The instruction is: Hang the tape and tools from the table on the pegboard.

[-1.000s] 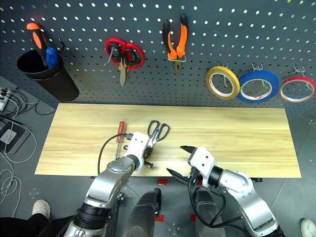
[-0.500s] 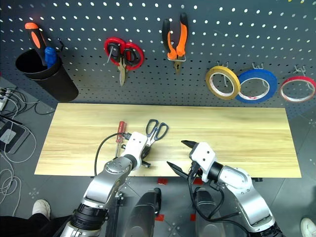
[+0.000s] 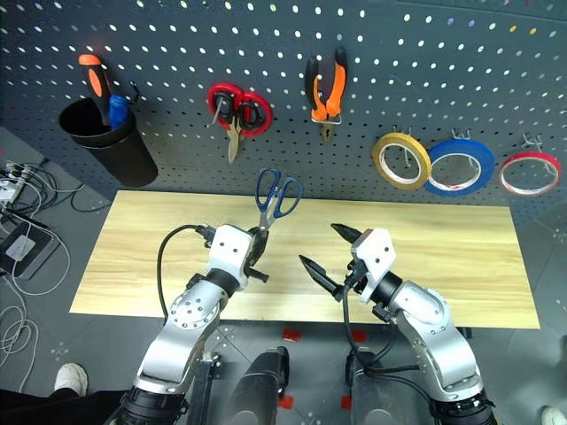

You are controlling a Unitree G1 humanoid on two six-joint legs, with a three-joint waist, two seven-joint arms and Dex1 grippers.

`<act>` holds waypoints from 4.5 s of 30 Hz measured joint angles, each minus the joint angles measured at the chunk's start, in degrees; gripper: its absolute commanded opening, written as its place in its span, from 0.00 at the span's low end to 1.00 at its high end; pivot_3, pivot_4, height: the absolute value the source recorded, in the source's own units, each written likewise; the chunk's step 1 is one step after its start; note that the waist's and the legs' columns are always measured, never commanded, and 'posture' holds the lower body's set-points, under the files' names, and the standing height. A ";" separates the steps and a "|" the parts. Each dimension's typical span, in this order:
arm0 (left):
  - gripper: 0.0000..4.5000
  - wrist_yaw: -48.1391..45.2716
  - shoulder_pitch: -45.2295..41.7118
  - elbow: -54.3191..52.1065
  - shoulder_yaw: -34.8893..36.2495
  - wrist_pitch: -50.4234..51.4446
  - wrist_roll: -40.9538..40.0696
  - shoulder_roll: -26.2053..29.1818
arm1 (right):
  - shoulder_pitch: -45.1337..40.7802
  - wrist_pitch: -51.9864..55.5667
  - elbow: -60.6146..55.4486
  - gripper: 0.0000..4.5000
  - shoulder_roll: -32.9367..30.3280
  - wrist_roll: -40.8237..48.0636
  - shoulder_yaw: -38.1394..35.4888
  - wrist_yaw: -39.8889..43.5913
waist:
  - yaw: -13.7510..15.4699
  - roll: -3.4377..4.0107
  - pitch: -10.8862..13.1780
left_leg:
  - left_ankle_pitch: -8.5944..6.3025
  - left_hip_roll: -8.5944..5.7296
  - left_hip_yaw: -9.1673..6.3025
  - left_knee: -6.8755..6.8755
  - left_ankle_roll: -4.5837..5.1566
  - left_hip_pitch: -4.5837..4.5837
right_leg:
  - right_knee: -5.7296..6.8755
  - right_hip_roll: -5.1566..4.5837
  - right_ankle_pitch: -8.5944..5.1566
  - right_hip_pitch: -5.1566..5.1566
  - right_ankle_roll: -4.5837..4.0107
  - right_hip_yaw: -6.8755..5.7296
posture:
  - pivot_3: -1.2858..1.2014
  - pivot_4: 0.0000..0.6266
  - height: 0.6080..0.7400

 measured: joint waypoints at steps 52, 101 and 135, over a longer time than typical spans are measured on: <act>0.28 -0.25 0.51 -3.59 5.13 -1.09 0.82 -3.81 | -0.85 5.76 -6.35 1.00 0.72 4.23 -4.31 -8.81 | 0.20 -0.05 -7.61 | -0.07 -0.11 0.18 0.11 0.14 0.17 | 0.07 0.45 0.00 0.16 -0.02 0.20 | 0.57 0.25 1.00; 0.99 -2.97 -9.08 14.09 14.19 23.68 -5.76 2.32 | -6.45 19.12 -7.14 1.00 -7.64 12.94 3.32 -1.28 | -0.01 -0.16 1.53 | -0.44 0.03 -0.03 0.17 0.80 0.98 | 0.19 0.60 -0.02 0.85 -0.05 0.39 | 0.57 0.74 1.00; 0.20 -4.96 -15.25 20.96 13.07 22.69 -6.54 5.11 | -7.10 21.55 -6.22 1.00 -5.50 12.28 3.25 -3.91 | 0.02 -0.15 4.78 | -0.41 0.13 0.03 0.05 0.73 0.81 | 0.11 0.61 -0.02 0.58 -0.03 0.41 | 0.57 0.72 1.00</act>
